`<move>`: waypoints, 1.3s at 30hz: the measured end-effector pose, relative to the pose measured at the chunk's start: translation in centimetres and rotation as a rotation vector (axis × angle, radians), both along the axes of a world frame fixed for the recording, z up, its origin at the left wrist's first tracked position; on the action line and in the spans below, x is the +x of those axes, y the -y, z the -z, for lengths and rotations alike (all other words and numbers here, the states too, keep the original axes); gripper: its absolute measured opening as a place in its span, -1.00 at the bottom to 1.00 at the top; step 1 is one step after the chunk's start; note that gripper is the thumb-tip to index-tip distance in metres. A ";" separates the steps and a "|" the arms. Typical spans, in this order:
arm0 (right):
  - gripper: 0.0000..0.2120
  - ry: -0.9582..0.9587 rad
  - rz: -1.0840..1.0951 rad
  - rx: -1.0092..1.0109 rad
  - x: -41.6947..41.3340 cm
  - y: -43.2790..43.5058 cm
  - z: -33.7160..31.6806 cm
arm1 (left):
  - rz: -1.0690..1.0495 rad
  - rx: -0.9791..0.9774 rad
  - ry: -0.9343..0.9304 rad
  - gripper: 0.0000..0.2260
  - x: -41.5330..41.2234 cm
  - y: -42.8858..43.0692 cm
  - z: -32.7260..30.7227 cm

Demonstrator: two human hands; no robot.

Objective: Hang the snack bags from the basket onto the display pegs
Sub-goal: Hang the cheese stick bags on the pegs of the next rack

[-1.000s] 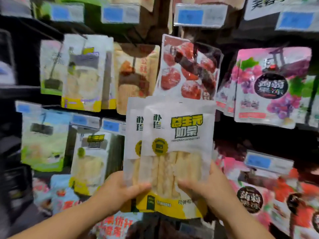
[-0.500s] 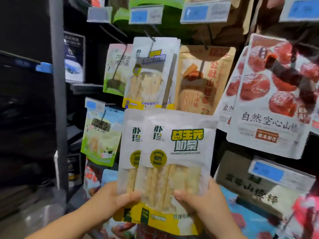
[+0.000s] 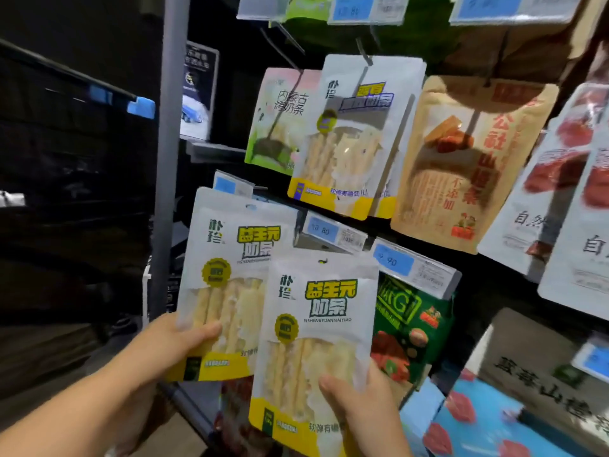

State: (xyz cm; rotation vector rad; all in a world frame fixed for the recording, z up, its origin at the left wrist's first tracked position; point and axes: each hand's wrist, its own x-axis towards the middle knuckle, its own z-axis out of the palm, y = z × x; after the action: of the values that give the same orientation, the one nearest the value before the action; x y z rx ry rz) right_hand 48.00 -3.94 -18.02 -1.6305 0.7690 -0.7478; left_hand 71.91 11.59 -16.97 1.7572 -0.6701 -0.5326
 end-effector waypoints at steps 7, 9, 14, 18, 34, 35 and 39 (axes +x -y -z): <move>-0.59 0.026 0.089 0.047 2.1 0.2 2.8 | -0.163 -0.030 -0.060 -0.87 1.4 -0.1 1.4; -0.65 0.056 0.096 0.054 2.7 0.4 2.7 | -0.195 -0.041 -0.058 -0.88 1.4 0.0 1.4; -0.65 0.090 0.097 0.018 3.9 0.9 2.3 | -0.236 -0.018 -0.029 -0.84 1.9 0.1 1.4; -0.66 0.093 0.113 -0.018 4.8 1.5 1.9 | -0.255 0.006 -0.029 -0.82 2.1 0.3 1.3; -0.47 0.096 0.204 -0.071 7.9 5.6 3.6 | -0.257 0.016 -0.075 -0.79 2.6 0.7 1.4; -0.43 0.086 0.216 -0.062 8.0 5.9 3.8 | -0.254 0.012 -0.080 -0.79 2.5 0.7 1.3; -0.34 0.061 0.227 -0.065 8.6 6.3 4.4 | -0.247 -0.002 -0.099 -0.77 2.6 0.6 1.4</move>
State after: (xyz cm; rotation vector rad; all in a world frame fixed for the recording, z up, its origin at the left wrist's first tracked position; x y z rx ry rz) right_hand 56.61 -10.22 -22.42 -1.5862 0.9037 -0.9885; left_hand 74.53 10.99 -18.36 1.7689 -0.3776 -0.4446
